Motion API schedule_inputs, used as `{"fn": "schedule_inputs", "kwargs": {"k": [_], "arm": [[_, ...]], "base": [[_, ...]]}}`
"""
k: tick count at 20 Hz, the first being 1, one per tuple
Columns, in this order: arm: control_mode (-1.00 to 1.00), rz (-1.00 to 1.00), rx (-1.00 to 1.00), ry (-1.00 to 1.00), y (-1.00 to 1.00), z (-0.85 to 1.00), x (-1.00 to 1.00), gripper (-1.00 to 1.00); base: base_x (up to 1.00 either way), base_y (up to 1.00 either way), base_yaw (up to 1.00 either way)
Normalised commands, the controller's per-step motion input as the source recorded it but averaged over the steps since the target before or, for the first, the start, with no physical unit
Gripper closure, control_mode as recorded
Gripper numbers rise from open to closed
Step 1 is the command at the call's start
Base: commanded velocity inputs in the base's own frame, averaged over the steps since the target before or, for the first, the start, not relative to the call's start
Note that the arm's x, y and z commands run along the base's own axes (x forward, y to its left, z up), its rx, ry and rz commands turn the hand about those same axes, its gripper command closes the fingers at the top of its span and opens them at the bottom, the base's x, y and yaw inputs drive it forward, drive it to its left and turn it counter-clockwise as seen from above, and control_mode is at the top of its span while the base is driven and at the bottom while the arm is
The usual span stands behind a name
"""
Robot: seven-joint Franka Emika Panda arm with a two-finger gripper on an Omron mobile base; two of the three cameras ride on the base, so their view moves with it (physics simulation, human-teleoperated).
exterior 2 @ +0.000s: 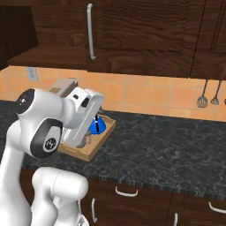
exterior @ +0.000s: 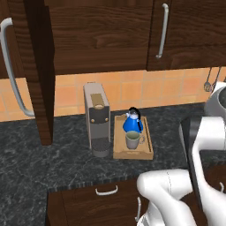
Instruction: Pick the kettle from the counter and place it on the tray. Then pick the mug from the cabinet and place it on the tray. Then close the cabinet doors.
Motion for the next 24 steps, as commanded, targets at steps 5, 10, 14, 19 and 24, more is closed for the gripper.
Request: {"fn": "schedule_inputs", "kwargs": {"k": [5, 10, 14, 19, 24], "arm": [[-1.0, 0.14, -0.02, 0.0, 0.81, -0.1, -0.23, -1.0], [-1.0, 0.01, -0.14, 0.04, 0.82, -0.57, 0.25, -1.0], [-1.0, 0.0, -0.08, 0.01, 0.35, -0.74, 0.2, -1.0], [-1.0, 0.0, 0.0, -0.08, 0.11, -0.56, 0.68, -1.0], [-1.0, 0.0, 0.0, -0.2, 0.0, -0.31, 0.48, -1.0]], "base": [[0.0, 0.0, 0.0], [0.0, 0.0, 0.0], [0.0, 0.0, 0.0], [0.0, 0.0, 0.0], [0.0, 0.0, 0.0]]}}
